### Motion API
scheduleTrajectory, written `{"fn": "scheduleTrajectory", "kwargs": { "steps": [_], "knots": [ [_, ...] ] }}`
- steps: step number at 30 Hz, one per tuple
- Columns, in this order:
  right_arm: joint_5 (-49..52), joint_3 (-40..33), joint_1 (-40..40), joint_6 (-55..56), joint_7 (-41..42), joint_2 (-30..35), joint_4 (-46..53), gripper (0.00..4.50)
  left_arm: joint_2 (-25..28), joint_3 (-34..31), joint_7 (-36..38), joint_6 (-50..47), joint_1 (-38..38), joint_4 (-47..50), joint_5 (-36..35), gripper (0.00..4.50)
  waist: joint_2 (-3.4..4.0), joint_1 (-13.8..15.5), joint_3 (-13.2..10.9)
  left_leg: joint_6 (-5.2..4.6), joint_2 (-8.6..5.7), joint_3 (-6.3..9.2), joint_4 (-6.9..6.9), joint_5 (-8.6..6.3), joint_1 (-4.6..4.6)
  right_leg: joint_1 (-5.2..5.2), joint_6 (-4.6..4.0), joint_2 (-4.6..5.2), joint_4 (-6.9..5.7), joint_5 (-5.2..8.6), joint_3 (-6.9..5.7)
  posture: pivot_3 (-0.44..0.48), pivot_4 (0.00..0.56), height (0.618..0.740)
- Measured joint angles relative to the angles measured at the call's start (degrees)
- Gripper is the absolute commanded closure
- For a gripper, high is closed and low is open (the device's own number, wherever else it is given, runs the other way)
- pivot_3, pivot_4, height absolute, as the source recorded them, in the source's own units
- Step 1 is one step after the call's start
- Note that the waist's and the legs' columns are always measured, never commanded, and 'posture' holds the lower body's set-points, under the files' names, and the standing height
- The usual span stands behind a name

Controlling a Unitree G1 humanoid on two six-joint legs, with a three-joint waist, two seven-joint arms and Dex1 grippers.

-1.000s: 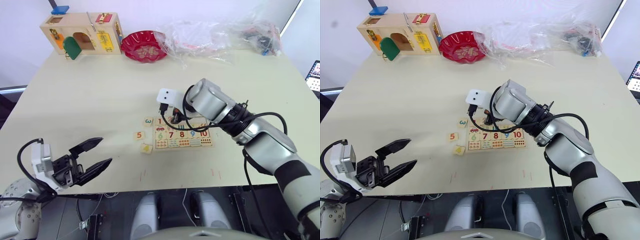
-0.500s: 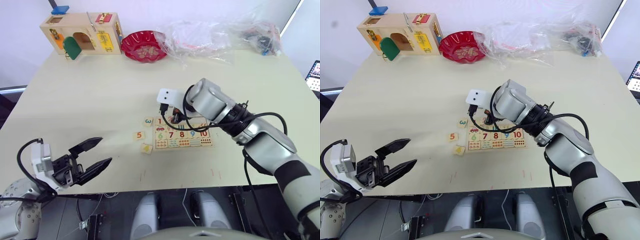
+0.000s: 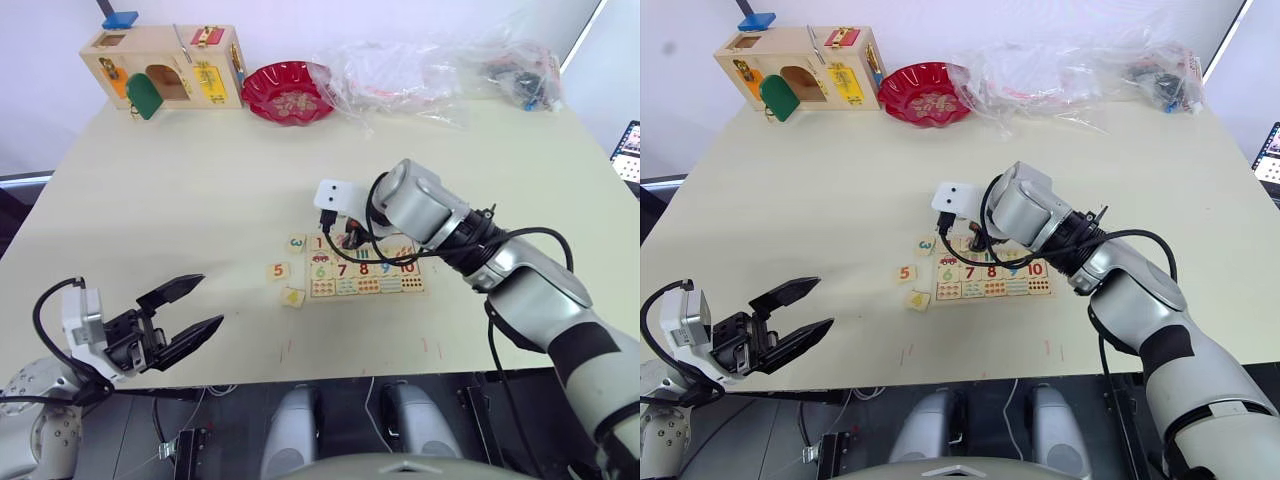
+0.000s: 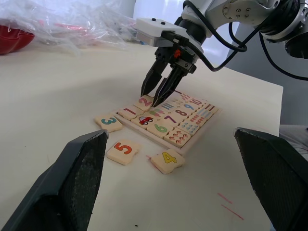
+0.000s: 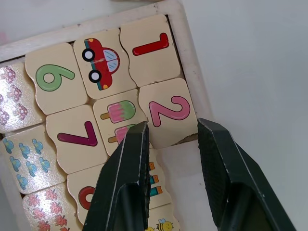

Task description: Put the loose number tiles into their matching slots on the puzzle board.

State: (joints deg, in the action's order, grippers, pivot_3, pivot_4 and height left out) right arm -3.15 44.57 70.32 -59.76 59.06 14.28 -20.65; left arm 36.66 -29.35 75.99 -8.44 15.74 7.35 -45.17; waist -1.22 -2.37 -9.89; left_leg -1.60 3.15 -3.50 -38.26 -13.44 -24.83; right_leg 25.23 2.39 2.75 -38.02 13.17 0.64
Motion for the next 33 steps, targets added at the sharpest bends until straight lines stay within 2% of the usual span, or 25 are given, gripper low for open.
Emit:
{"fn": "scheduleTrajectory", "kwargs": {
  "steps": [7, 9, 13, 15, 16, 21, 27, 33],
  "knots": [
    [-0.26, 0.00, -0.07, 0.08, 0.40, -0.01, -0.08, 3.62, 0.00, 0.00, -0.12, 0.00, 0.11, 0.00, -0.01, 0.00, 0.00, 0.00, 0.00, 0.00, 0.00, 0.00, 0.00, 0.00, 0.00, 0.00, 0.00, 0.00, 0.00, 0.00, 0.00, 0.000, 0.150, 0.740],
    [-0.46, 0.00, -0.07, 0.18, 0.54, -0.01, -0.10, 2.58, 0.00, 0.00, -0.14, 0.00, 0.11, 0.00, -0.01, 0.00, 0.00, 0.00, 0.00, 0.00, 0.00, 0.00, 0.00, 0.00, 0.00, 0.00, 0.00, 0.00, 0.00, 0.00, 0.00, 0.000, 0.150, 0.740],
    [-0.85, 0.00, -0.08, 0.46, 0.65, 0.00, -0.17, 0.92, 0.00, 0.00, -0.18, 0.00, 0.11, 0.00, -0.01, 0.00, 0.00, 0.00, 0.00, 0.00, 0.00, 0.00, 0.00, 0.00, 0.00, 0.00, 0.00, 0.00, 0.00, 0.00, 0.00, 0.000, 0.150, 0.740],
    [-0.91, 0.00, -0.08, 0.55, 0.79, 0.04, -0.17, 0.15, -0.02, 0.00, -0.21, 0.00, 0.07, 0.00, 0.00, 0.00, 0.00, 0.00, 0.00, 0.00, 0.00, 0.00, 0.00, 0.00, 0.00, 0.00, 0.00, 0.00, 0.00, 0.00, -0.01, 0.000, 0.150, 0.740],
    [-0.91, 0.00, -0.08, 0.56, 0.91, 0.10, -0.16, 0.03, -0.03, 0.00, -0.22, 0.00, 0.06, 0.00, 0.00, 0.00, 0.00, 0.00, 0.00, 0.00, 0.00, 0.00, 0.00, 0.00, 0.00, 0.00, 0.00, 0.00, 0.00, 0.00, -0.01, 0.000, 0.150, 0.740],
    [-0.82, -0.21, -0.15, 0.49, 1.49, 1.35, 0.77, 0.03, -0.12, 0.01, -0.26, 0.01, 0.04, 0.00, 0.00, 0.00, 0.00, 0.00, 0.00, 0.00, 0.00, 0.00, 0.00, 0.00, 0.00, 0.00, 0.00, 0.00, 0.00, 0.00, 0.00, 0.000, 0.150, 0.740],
    [5.65, -12.80, -8.93, 6.32, 1.91, 4.76, 10.57, 0.03, -0.41, 0.09, -0.51, 0.16, 0.07, 0.07, 0.01, 0.00, -0.07, 0.14, 0.04, 0.00, -0.01, 0.01, -0.02, 0.00, 0.03, -0.07, 0.02, 0.00, 0.01, -0.01, -0.01, 0.000, 0.150, 0.740],
    [6.27, -15.91, -11.22, 15.26, 0.01, 4.86, 8.16, 0.03, -0.41, 0.10, -0.75, 0.16, -0.16, 0.07, 0.02, 0.00, -0.07, -0.01, 0.04, 0.00, 0.02, 0.02, -0.05, 0.01, 0.10, -0.09, -0.02, -0.07, -0.06, -0.03, 0.01, 0.000, 0.150, 0.740]
  ]
}}
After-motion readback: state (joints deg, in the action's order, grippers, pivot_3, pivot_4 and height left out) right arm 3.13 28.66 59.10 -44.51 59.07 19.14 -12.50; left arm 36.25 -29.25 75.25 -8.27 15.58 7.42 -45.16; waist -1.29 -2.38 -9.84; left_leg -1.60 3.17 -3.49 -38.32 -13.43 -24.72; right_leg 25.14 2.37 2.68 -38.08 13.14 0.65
